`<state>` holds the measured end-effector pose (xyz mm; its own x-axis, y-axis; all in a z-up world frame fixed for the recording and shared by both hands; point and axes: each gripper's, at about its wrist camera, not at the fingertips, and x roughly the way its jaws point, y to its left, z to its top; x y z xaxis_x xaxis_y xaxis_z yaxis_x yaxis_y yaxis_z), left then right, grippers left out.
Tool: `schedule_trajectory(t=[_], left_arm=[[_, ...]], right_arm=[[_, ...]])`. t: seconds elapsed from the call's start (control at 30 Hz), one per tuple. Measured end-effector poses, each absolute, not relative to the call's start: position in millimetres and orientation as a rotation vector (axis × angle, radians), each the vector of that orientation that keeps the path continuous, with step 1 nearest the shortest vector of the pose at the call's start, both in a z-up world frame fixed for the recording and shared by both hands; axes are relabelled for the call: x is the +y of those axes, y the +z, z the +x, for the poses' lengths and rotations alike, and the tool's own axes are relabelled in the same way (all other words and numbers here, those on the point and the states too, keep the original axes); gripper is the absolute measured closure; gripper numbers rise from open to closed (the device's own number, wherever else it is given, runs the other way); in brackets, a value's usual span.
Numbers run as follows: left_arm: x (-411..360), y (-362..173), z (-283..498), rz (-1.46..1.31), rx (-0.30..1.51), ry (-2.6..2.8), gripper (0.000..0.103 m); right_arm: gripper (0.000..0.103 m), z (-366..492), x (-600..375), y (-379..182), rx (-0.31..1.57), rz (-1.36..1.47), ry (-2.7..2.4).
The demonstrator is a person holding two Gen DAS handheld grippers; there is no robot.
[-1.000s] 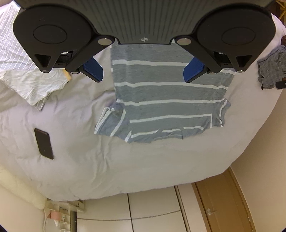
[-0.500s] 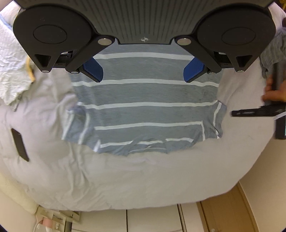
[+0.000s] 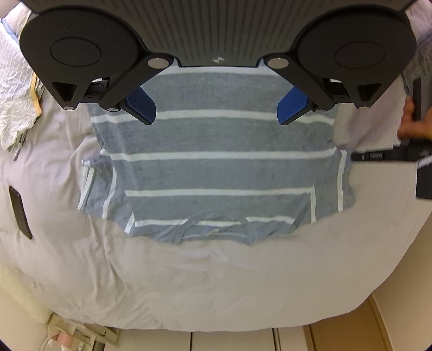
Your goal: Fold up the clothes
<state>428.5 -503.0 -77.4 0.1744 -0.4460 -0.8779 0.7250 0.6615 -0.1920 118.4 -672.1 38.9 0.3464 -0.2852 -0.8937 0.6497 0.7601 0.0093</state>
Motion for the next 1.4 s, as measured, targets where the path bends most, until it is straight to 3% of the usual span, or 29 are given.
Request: schedule_trajectory(t=[0.03, 0.17, 0.27, 0.33, 0.37, 0.4, 0.57, 0.77, 1.0, 1.23, 1.4], left_arm=[[-503.2, -74.7, 436.6, 0.286, 1.102, -0.838, 0.095], [-525.4, -82.1, 473.7, 0.291, 1.088, -0.837, 0.071], [-544.4, -89.7, 501.3, 0.303, 1.083, -0.838, 0.066], [-557.0, -94.8, 519.7, 0.311, 1.080, -0.839, 0.070], [-562.7, -97.3, 526.2, 0.323, 1.078, -0.847, 0.095], [-565.3, -98.5, 526.7, 0.345, 1.062, -0.864, 0.103], [-561.8, -87.7, 526.8, 0.348, 0.934, -0.864, 0.102], [-547.6, -81.6, 518.6, 0.354, 0.942, -0.823, 0.089], [-527.5, -56.4, 448.4, 0.364, 0.923, -1.002, 0.088], [-520.3, -102.1, 412.8, 0.500, 1.075, -0.960, 0.086], [-500.7, -71.9, 402.0, 0.473, 1.053, -0.936, 0.087]], right_arm=[[0.004, 120.2, -673.8, 40.3, 1.052, 0.395, -0.630], [0.004, 120.4, -676.4, 43.5, 1.053, 0.391, -0.645], [0.004, 113.6, -674.6, 41.6, 1.069, 0.398, -0.667], [0.004, 107.8, -671.5, 40.0, 1.081, 0.406, -0.683], [0.004, 104.7, -669.8, 39.3, 1.087, 0.410, -0.690], [0.004, 101.4, -667.8, 38.6, 1.092, 0.414, -0.697], [0.004, 85.7, -658.6, 40.3, 1.100, 0.436, -0.735], [0.004, 78.0, -648.9, 42.8, 1.094, 0.448, -0.743], [0.004, 79.7, -633.7, 48.1, 1.066, 0.452, -0.727], [0.004, 69.9, -620.8, 52.9, 1.042, 0.478, -0.745], [0.004, 42.7, -611.5, 65.9, 1.010, 0.483, -0.811]])
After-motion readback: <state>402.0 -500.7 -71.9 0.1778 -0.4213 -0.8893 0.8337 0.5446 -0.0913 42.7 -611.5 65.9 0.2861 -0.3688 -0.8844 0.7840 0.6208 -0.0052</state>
